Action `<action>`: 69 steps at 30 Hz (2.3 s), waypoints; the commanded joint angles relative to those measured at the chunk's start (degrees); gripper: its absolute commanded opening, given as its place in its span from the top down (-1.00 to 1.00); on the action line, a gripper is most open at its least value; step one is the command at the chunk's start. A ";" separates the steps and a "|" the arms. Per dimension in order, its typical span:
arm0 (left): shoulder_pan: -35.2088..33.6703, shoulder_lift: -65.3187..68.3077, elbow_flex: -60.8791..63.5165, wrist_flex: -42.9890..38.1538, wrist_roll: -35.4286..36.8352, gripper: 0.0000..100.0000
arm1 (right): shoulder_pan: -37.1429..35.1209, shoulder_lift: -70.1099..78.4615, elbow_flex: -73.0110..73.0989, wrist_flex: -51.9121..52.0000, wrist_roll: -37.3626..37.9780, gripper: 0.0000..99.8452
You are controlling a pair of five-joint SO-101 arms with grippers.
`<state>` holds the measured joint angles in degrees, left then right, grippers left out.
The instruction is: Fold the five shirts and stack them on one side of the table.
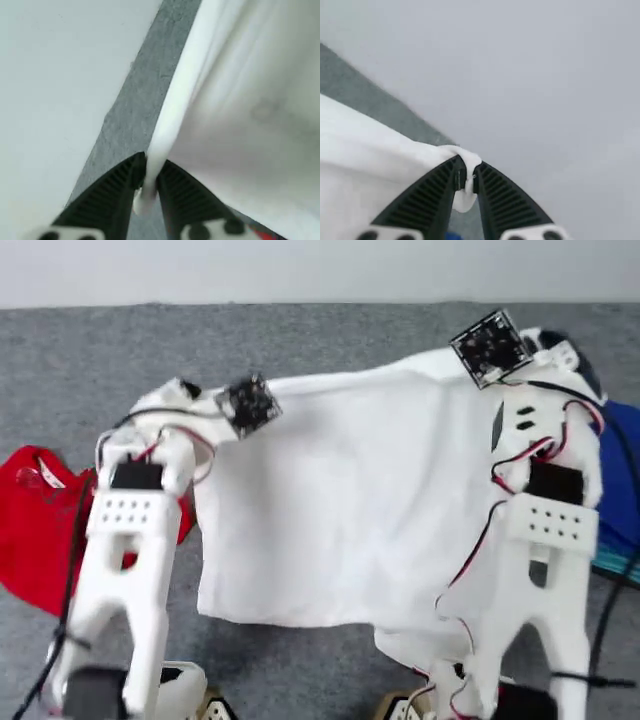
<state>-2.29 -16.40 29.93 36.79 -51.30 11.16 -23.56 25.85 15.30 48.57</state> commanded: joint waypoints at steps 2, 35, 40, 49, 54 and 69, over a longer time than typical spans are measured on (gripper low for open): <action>-0.18 12.31 -15.69 -1.67 -0.44 0.97 | -1.27 5.67 -3.87 -9.19 3.08 0.98; 1.49 37.19 -52.18 45.80 -0.62 0.97 | -3.91 15.69 -27.96 48.31 1.93 0.98; 1.41 36.92 -52.26 56.00 -0.97 0.97 | -3.56 13.67 -27.96 62.64 1.93 0.98; -0.18 37.27 -51.91 63.74 -4.40 0.97 | -5.41 11.65 -27.16 87.87 1.93 0.98; -0.09 36.75 -47.52 63.82 -4.66 0.97 | -4.26 7.60 -21.10 87.78 2.11 0.98; -0.26 36.75 -40.66 63.82 -4.66 0.97 | -6.02 -4.35 2.02 87.69 2.02 0.98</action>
<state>-2.46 21.32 -10.51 98.77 -55.60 5.01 -25.93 26.81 100.48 51.03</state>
